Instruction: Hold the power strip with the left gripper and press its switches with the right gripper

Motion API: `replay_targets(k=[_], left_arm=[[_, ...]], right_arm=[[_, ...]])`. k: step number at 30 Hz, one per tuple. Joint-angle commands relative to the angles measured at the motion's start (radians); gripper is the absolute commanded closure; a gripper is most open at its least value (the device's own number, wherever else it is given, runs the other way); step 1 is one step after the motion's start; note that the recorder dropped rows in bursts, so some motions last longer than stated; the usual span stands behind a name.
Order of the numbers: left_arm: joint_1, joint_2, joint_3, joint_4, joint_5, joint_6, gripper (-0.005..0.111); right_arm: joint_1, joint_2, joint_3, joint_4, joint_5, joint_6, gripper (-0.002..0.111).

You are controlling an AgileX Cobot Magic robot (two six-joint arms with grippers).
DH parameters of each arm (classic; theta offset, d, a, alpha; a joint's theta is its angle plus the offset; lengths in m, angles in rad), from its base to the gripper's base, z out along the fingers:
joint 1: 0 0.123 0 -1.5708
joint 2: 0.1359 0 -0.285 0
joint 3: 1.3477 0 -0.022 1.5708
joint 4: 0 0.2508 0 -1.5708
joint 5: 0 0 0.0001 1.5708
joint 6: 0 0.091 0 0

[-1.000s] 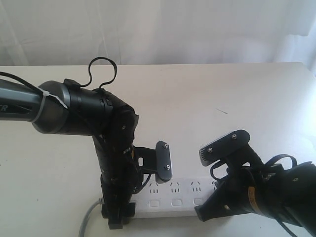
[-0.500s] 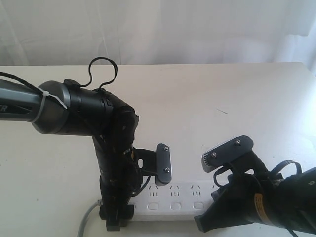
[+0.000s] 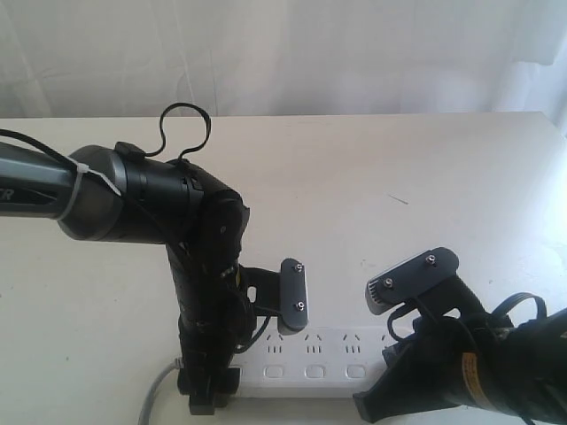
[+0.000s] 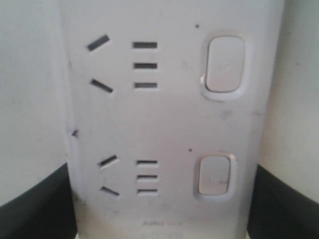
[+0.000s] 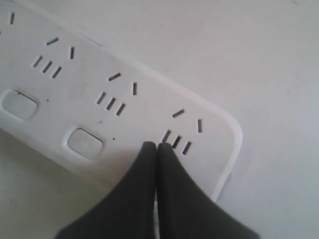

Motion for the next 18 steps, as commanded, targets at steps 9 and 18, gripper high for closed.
replay_targets(k=[9,18], left_arm=[[0.001,-0.006,0.007,-0.022,0.038,-0.02,0.107],[0.001,-0.006,0.007,-0.022,0.036,-0.02,0.107]], right_arm=[[-0.002,0.008,0.074,0.004,-0.009,0.005,0.108],[-0.002,0.026,0.075,0.014,0.02,0.005,0.108]])
